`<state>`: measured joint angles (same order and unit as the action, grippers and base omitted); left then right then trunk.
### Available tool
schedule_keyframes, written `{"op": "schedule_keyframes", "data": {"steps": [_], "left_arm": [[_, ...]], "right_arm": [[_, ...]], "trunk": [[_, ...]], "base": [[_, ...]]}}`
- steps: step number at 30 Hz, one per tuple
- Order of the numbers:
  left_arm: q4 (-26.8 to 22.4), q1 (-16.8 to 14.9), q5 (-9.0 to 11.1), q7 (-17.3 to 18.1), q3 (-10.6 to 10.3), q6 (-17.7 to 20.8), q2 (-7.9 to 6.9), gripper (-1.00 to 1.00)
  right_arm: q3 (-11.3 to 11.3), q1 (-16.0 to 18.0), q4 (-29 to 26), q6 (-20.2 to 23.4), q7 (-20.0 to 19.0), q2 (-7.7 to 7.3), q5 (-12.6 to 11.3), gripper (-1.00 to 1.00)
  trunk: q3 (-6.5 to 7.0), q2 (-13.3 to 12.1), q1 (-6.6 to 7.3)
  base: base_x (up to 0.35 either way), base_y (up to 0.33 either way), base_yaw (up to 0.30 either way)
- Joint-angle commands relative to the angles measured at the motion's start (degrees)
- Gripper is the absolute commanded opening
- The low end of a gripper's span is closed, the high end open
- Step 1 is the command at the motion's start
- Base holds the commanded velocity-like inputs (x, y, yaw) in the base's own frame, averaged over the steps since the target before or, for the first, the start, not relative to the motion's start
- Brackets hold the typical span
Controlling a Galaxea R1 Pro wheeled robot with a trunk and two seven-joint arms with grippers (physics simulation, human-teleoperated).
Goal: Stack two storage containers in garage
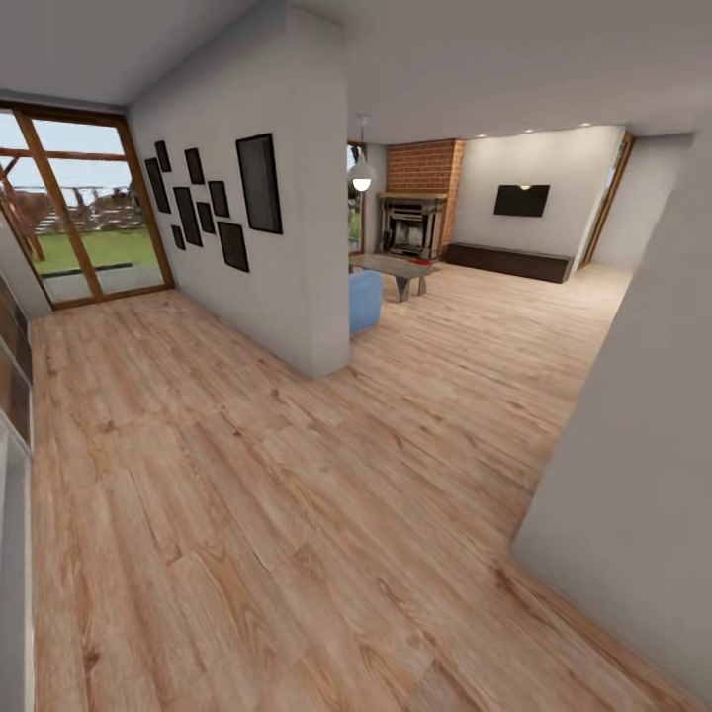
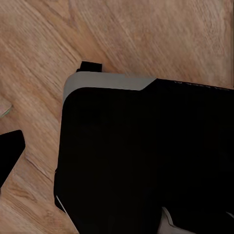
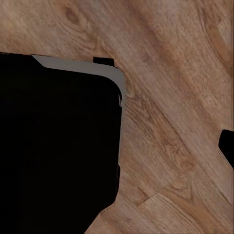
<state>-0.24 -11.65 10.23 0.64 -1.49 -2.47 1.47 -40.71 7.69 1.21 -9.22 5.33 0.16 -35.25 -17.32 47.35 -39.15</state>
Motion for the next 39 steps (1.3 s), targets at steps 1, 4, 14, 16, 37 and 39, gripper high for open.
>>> {"op": "schedule_keyframes", "data": {"steps": [1,4,14,16,37,39], "left_arm": [[0.1,0.0,0.5,0.1,-0.2,-0.2,0.01,1.0],[0.1,0.0,0.5,0.1,-0.2,-0.2,0.02,1.0],[0.1,0.0,0.5,0.1,-0.2,-0.3,0.0,1.0],[0.1,0.0,0.5,0.1,-0.2,-0.3,0.0,1.0],[0.1,0.0,0.6,0.1,-0.2,-0.3,0.01,1.0],[0.1,0.0,0.6,0.1,-0.2,-0.3,0.02,1.0]], "right_arm": [[-0.4,0.0,0.1,-0.2,0.0,0.02,-0.3,1.0],[-0.4,0.0,0.1,-0.2,0.0,-0.03,-0.3,1.0],[-0.4,0.0,0.1,-0.2,0.0,-0.08,-0.4,1.0],[-0.4,0.0,0.1,-0.2,0.0,-0.09,-0.3,1.0],[-0.5,0.0,0.1,-0.2,0.0,0.0,-0.2,1.0],[-0.5,0.0,0.1,-0.2,0.0,0.01,-0.3,1.0]], "trunk": [[-0.07,0.0,-0.04],[-0.07,0.0,-0.04],[-0.07,0.0,-0.04],[-0.07,0.0,-0.04],[-0.07,0.0,-0.04],[-0.07,0.0,-0.04]], "base": [[0.322,0.0,0.0],[0.322,0.0,0.0],[0.322,0.0,0.0],[0.322,0.0,0.0],[0.322,0.0,0.0],[0.322,0.0,0.0]]}}
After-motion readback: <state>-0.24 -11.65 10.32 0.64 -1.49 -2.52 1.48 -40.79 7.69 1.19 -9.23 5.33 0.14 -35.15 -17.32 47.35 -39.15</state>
